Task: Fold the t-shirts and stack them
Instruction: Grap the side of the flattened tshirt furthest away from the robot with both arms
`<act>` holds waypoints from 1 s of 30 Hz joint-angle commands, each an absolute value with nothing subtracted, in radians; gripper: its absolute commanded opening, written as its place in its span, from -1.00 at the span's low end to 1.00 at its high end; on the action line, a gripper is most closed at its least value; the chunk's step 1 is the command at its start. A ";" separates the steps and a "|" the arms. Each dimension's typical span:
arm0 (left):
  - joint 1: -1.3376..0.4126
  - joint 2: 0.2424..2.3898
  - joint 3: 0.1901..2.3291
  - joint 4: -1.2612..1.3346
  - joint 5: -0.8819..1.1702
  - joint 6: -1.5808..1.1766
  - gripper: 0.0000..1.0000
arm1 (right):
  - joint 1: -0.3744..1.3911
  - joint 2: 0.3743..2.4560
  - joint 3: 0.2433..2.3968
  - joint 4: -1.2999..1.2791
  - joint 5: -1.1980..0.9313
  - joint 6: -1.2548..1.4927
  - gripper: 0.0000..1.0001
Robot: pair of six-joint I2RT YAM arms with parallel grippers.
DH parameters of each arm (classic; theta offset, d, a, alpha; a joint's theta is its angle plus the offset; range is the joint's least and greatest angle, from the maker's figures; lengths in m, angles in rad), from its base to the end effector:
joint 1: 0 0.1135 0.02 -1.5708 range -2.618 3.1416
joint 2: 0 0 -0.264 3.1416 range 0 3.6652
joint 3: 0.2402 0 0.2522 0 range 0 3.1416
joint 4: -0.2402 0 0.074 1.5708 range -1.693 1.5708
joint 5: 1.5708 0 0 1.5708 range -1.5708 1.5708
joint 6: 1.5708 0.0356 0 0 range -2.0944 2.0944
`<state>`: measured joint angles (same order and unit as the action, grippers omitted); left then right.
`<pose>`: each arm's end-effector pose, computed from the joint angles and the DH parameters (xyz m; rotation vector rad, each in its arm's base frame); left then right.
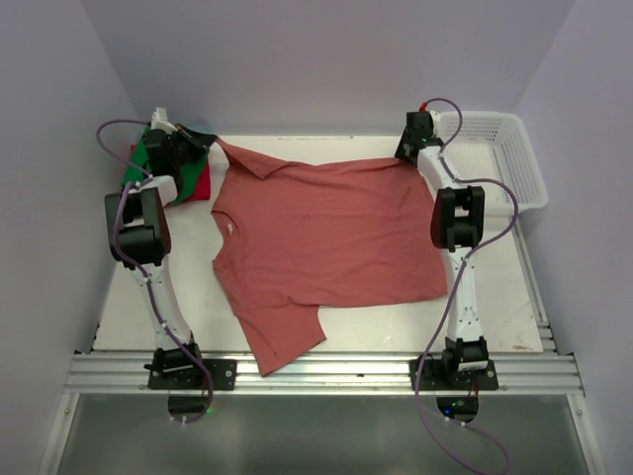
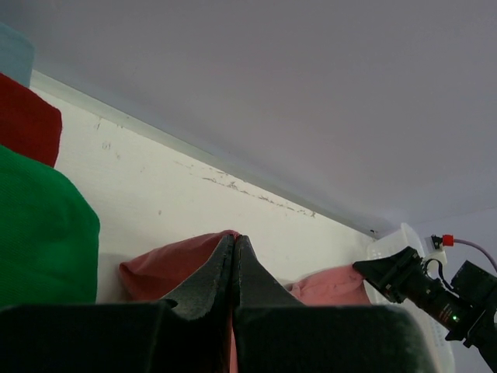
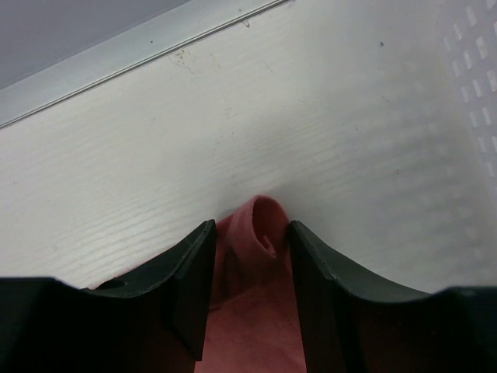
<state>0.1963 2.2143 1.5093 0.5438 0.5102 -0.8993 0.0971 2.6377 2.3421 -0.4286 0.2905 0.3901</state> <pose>0.5012 0.0819 0.1948 -0.5852 1.7110 -0.9492 0.5822 0.0465 0.1554 0.4761 2.2089 -0.0751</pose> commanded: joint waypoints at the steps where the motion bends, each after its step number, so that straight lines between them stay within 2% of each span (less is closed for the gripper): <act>1: 0.210 2.224 1.546 0.586 0.520 -0.902 -1.00 | 0.094 2.612 2.329 -0.394 0.212 0.422 -0.09; 7: 0.210 2.230 1.546 0.588 0.522 -0.904 -1.00 | 0.092 2.614 2.330 -0.397 0.213 0.420 -0.38; 9: 0.210 2.232 1.546 0.589 0.522 -0.905 -1.00 | 0.092 2.609 2.322 -0.394 0.215 0.414 -0.39; 11: 0.210 2.233 1.548 0.589 0.525 -0.907 -1.00 | 0.092 2.603 2.315 -0.393 0.219 0.407 -0.25; 13: 0.210 2.237 1.548 0.592 0.526 -0.910 -1.00 | 0.094 2.600 2.313 -0.394 0.230 0.396 0.04; 16: 0.210 2.240 1.548 0.594 0.528 -0.913 -1.00 | 0.092 2.583 2.307 -0.393 0.265 0.377 0.18; 30: 0.210 2.255 1.549 0.603 0.532 -0.922 -1.00 | 0.100 2.458 2.171 -0.281 0.293 0.313 0.12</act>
<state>0.1963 2.2490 1.5131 0.5526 0.5209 -0.9165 0.0952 2.5557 2.1895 -0.3401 0.2741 0.3462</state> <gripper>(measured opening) 0.009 0.563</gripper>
